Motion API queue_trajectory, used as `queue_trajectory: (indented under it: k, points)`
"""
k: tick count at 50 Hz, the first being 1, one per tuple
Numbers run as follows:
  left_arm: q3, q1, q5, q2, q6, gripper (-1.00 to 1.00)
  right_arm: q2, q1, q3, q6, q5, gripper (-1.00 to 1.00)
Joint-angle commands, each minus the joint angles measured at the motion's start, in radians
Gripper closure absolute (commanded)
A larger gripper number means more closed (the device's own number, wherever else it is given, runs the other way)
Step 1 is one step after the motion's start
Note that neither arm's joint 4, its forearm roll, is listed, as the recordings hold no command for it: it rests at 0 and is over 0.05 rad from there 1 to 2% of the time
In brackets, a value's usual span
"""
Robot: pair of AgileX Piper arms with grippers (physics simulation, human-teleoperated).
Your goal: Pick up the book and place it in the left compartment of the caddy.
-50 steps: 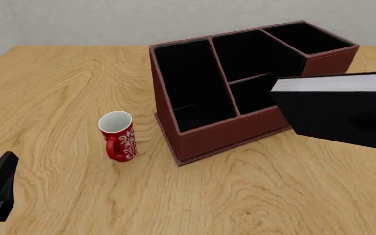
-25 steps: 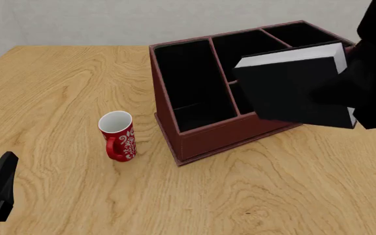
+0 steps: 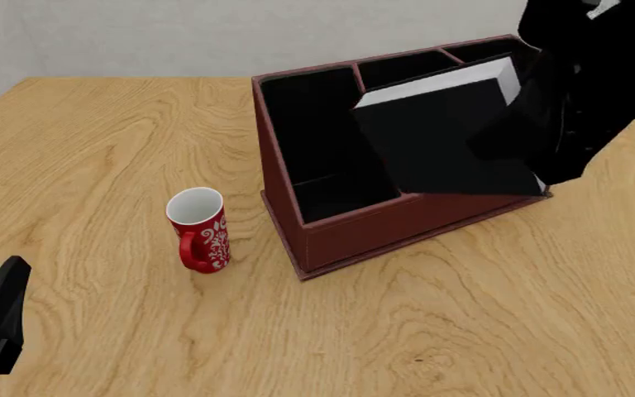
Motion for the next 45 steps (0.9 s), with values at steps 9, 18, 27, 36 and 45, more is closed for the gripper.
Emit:
queue_trajectory:
  k: [9, 18, 27, 36, 45]
  points:
    - [0.000, 0.000, 0.000, 0.000, 0.000, -1.00, 0.094, 0.008, -0.070, 0.006, 0.000, 1.00]
    - [0.000, 0.000, 0.000, 0.000, 0.000, -1.00, 0.149, -0.003, -0.117, 0.008, 0.000, 1.00]
    - [0.000, 0.000, 0.000, 0.000, 0.000, -1.00, 0.198, -0.012, -0.157, -0.009, 0.000, 1.00]
    - [0.000, 0.000, 0.000, 0.000, 0.000, -1.00, 0.239, -0.006, -0.187, -0.004, 0.000, 1.00]
    - [0.000, 0.000, 0.000, 0.000, 0.000, -1.00, 0.280, 0.002, -0.226, -0.005, 0.000, 1.00]
